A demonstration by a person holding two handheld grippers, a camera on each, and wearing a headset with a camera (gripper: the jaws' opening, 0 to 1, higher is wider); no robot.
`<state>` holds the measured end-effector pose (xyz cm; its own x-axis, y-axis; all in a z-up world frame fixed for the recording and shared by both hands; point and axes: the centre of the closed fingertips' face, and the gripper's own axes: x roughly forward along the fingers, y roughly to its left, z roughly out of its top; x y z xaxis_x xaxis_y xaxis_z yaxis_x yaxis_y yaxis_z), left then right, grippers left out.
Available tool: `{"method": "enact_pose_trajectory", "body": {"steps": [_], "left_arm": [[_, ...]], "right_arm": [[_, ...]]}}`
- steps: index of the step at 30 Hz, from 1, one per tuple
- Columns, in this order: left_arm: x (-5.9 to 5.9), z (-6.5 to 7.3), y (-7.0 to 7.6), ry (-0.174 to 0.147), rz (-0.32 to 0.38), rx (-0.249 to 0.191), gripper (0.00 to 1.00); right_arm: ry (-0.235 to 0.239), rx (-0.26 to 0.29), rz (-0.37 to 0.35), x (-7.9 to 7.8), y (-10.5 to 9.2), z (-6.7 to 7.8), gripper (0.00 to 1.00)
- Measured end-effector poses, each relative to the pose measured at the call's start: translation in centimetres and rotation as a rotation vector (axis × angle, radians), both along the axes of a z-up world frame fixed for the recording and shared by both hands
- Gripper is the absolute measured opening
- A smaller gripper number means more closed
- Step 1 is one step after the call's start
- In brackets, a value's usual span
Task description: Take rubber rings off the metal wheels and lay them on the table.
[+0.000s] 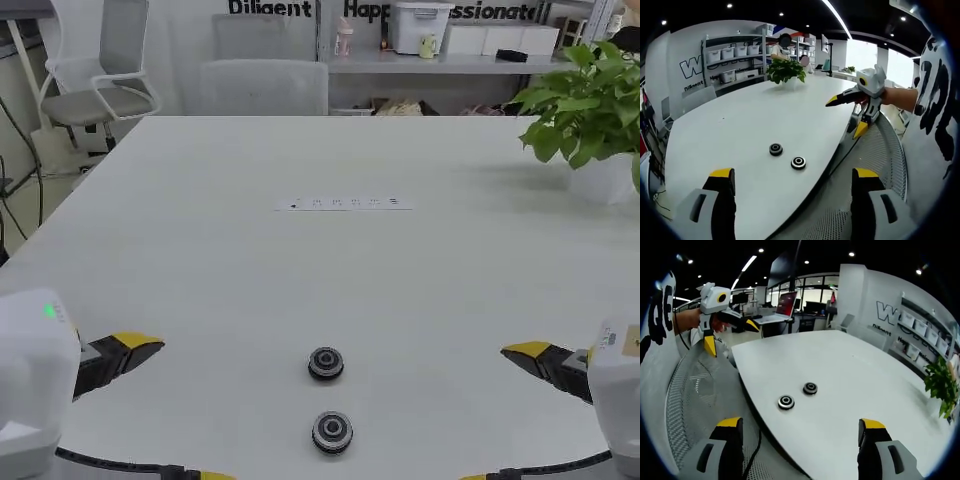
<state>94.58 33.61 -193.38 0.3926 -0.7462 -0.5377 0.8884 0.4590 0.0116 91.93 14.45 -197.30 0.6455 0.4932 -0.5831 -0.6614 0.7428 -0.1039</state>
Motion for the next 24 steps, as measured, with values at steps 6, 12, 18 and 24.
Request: {"method": "enact_pose_trajectory", "body": {"steps": [6, 12, 18, 24], "left_arm": [[0.14, 0.09, -0.11, -0.005, 0.001, -0.006, 0.95], [0.23, -0.12, -0.26, -0.008, -0.001, -0.005, 0.94], [0.27, -0.27, -0.21, -0.007, 0.002, -0.009, 0.94], [0.69, 0.19, 0.06, -0.024, 0.010, -0.021, 0.94]], "right_arm": [[-0.001, -0.009, 0.009, 0.13, 0.04, -0.01, 0.95], [0.002, -0.006, 0.009, 0.10, 0.01, -0.14, 0.95], [0.000, -0.014, 0.016, 0.18, 0.00, -0.20, 0.95], [-0.011, -0.006, 0.008, 0.60, -0.24, 0.12, 0.94]]}}
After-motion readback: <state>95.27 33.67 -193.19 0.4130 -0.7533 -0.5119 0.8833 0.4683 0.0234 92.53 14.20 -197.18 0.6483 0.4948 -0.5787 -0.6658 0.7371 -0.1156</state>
